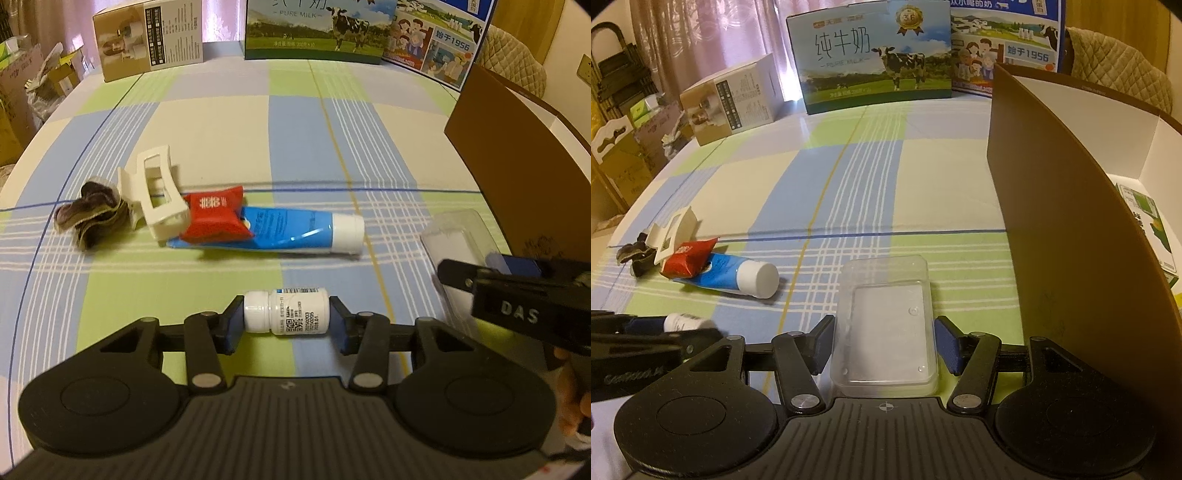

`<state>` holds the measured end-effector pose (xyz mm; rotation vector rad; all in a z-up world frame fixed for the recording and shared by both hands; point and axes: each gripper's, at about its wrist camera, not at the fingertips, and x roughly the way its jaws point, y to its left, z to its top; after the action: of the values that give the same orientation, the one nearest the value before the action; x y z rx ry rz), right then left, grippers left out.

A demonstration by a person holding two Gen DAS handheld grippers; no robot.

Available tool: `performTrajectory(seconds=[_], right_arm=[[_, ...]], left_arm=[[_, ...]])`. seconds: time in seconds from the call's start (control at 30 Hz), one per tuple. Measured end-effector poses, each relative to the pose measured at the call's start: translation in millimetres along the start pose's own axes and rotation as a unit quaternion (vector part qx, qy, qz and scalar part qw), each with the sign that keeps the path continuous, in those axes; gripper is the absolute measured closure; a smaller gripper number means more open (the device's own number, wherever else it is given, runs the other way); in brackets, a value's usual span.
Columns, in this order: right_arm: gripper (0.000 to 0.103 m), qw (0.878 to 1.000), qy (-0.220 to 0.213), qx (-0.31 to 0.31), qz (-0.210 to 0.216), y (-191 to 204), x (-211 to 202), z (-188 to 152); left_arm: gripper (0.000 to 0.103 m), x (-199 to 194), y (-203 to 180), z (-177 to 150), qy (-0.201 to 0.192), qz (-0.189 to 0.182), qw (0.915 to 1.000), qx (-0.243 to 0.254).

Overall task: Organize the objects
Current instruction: 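Close the right tool on the clear tray while the left tool grasps the white pill bottle, then carry the clear tray and pill bottle with both tools over the brown box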

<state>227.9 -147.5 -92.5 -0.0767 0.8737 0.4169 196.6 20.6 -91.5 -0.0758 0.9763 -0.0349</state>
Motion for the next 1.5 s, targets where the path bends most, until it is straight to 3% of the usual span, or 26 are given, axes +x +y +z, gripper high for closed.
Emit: performTrajectory(seconds=[0.47, 0.67, 0.9, 1.1, 1.5], right_arm=[[0.05, 1.0, 0.002, -0.015, 0.01, 0, -1, -4], [0.05, 0.998, -0.044, -0.003, 0.048, 1, -34, 3], [0.05, 0.991, -0.104, 0.003, 0.089, -3, -95, 14], [0.05, 0.984, -0.15, 0.014, 0.095, -32, -146, 23], [0.05, 0.988, -0.145, 0.048, -0.001, -159, -186, 35]], left_arm=[[0.061, -1, -7, -4, -0.003, 0.01, 0.9997, 0.021], [0.061, -19, -9, -6, -0.015, 0.01, 0.9996, 0.022], [0.061, -63, -28, 10, -0.061, -0.001, 0.9975, 0.035], [0.061, -94, -70, 28, -0.085, -0.042, 0.9938, 0.057], [0.061, -97, -200, 69, -0.098, -0.134, 0.976, 0.141]])
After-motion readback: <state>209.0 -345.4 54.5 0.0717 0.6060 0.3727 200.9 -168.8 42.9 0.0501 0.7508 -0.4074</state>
